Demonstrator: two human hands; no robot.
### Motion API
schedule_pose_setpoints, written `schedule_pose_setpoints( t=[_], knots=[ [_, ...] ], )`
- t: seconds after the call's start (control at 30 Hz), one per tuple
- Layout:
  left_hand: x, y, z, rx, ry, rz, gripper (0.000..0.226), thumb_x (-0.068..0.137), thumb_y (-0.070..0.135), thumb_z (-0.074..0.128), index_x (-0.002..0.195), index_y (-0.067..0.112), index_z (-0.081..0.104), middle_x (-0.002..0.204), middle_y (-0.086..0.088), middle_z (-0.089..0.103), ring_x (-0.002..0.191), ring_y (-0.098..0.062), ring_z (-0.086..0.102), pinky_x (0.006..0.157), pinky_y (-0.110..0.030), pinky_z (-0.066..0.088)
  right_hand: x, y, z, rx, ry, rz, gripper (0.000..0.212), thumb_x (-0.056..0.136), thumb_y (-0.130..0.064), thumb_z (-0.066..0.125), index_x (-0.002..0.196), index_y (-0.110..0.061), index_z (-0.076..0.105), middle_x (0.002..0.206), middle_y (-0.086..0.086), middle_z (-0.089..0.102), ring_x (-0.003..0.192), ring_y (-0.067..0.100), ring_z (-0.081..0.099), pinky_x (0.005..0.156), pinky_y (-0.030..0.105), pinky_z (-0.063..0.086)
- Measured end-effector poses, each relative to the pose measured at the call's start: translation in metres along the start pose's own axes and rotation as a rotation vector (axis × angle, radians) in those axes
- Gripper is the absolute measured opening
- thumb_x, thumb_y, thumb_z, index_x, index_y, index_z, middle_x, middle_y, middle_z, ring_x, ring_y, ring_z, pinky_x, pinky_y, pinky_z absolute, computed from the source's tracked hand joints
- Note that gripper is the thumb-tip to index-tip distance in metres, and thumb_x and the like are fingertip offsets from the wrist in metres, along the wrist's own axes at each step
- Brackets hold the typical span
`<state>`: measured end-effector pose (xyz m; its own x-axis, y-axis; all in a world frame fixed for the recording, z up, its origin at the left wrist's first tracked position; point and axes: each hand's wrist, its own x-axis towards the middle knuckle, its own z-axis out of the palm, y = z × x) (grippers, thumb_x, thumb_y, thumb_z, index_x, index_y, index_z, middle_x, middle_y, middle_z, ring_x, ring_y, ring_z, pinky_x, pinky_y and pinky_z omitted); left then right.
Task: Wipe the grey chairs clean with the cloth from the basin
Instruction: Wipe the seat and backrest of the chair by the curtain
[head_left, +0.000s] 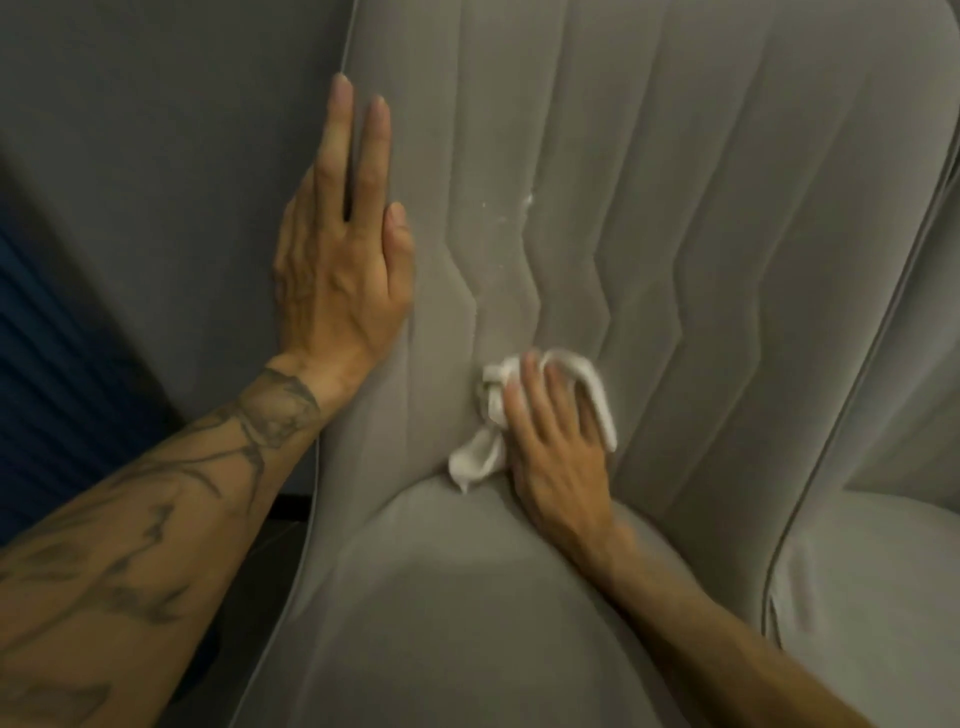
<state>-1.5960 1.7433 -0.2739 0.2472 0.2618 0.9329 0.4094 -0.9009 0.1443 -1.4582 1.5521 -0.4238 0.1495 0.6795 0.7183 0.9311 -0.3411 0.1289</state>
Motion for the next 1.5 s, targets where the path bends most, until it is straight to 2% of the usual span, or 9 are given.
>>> schedule_pose_setpoints(
  t=[0.17, 0.37, 0.6, 0.8, 1.0, 1.17, 1.27, 1.37, 1.5],
  knots=[
    [0.001, 0.002, -0.002, -0.009, -0.013, -0.013, 0.055, 0.110, 0.020, 0.035, 0.164, 0.008, 0.030, 0.170, -0.019, 0.027, 0.143, -0.027, 0.048, 0.107, -0.041, 0.049, -0.001, 0.016, -0.008, -0.018, -0.099, -0.085, 0.077, 0.099, -0.016, 0.055, 0.165, -0.025, 0.016, 0.174, -0.005, 0.006, 0.162, 0.016, 0.006, 0.130, 0.028, 0.002],
    [0.000, -0.002, 0.001, -0.002, -0.003, -0.002, 0.055, 0.111, 0.020, 0.035, 0.164, 0.009, 0.028, 0.171, -0.019, 0.026, 0.150, -0.022, 0.040, 0.110, -0.038, 0.047, 0.120, 0.044, -0.044, -0.099, 0.341, 0.303, 0.062, 0.110, -0.033, 0.034, 0.166, -0.021, 0.009, 0.173, -0.001, -0.003, 0.162, 0.022, 0.002, 0.131, 0.040, 0.000],
    [0.000, -0.004, 0.000, -0.015, -0.010, -0.003, 0.056, 0.111, 0.026, 0.029, 0.165, 0.010, 0.027, 0.172, -0.016, 0.024, 0.150, -0.024, 0.038, 0.112, -0.041, 0.046, 0.076, 0.021, -0.048, -0.152, 0.116, 0.068, 0.063, 0.106, -0.026, 0.054, 0.162, -0.017, 0.027, 0.170, 0.009, 0.023, 0.159, 0.025, 0.015, 0.130, 0.035, 0.000],
    [0.001, -0.008, 0.004, -0.019, -0.001, -0.003, 0.056, 0.111, 0.029, 0.027, 0.165, 0.012, 0.027, 0.172, -0.016, 0.024, 0.151, -0.022, 0.036, 0.112, -0.041, 0.046, 0.248, 0.034, -0.082, -0.122, 0.576, 0.229, 0.047, 0.110, -0.032, 0.038, 0.153, -0.016, 0.047, 0.159, 0.013, 0.046, 0.151, 0.032, 0.032, 0.129, 0.034, 0.000],
    [-0.001, -0.008, 0.003, -0.036, -0.015, -0.009, 0.056, 0.112, 0.029, 0.029, 0.166, 0.014, 0.024, 0.173, -0.014, 0.021, 0.149, -0.022, 0.040, 0.110, -0.038, 0.044, 0.115, -0.019, -0.056, -0.041, 0.028, -0.083, 0.057, 0.110, -0.026, 0.044, 0.163, -0.017, 0.025, 0.171, 0.009, 0.023, 0.160, 0.026, 0.016, 0.130, 0.036, 0.004],
    [-0.002, -0.011, 0.004, -0.017, -0.014, 0.001, 0.057, 0.111, 0.031, 0.028, 0.166, 0.017, 0.024, 0.173, -0.012, 0.021, 0.146, -0.022, 0.044, 0.108, -0.038, 0.045, 0.233, 0.035, -0.094, -0.024, 0.339, 0.083, 0.055, 0.108, -0.028, 0.034, 0.159, -0.007, 0.035, 0.165, 0.019, 0.034, 0.155, 0.035, 0.030, 0.130, 0.033, 0.007],
    [-0.003, -0.011, 0.006, -0.022, -0.009, -0.005, 0.057, 0.111, 0.028, 0.030, 0.166, 0.016, 0.024, 0.173, -0.012, 0.021, 0.147, -0.021, 0.043, 0.108, -0.039, 0.046, 0.246, 0.021, -0.090, 0.274, 0.189, 0.178, 0.057, 0.105, -0.017, 0.039, 0.152, 0.014, 0.028, 0.159, 0.036, 0.029, 0.152, 0.038, 0.025, 0.128, 0.017, -0.002],
    [-0.003, -0.011, 0.005, -0.036, -0.018, -0.012, 0.058, 0.111, 0.028, 0.033, 0.166, 0.016, 0.023, 0.173, -0.013, 0.021, 0.151, -0.023, 0.039, 0.110, -0.041, 0.046, 0.182, -0.027, -0.067, 0.120, 0.223, 0.131, 0.063, 0.105, -0.025, 0.049, 0.162, -0.008, 0.028, 0.170, 0.016, 0.023, 0.160, 0.032, 0.017, 0.133, 0.045, 0.008],
    [-0.001, -0.009, 0.003, -0.046, -0.025, -0.020, 0.057, 0.111, 0.028, 0.032, 0.166, 0.013, 0.026, 0.173, -0.015, 0.022, 0.149, -0.022, 0.041, 0.109, -0.039, 0.047, 0.130, -0.023, -0.059, -0.045, 0.079, -0.096, 0.059, 0.109, -0.026, 0.050, 0.163, -0.018, 0.027, 0.170, 0.006, 0.024, 0.159, 0.020, 0.013, 0.130, 0.038, 0.015]
  ],
)
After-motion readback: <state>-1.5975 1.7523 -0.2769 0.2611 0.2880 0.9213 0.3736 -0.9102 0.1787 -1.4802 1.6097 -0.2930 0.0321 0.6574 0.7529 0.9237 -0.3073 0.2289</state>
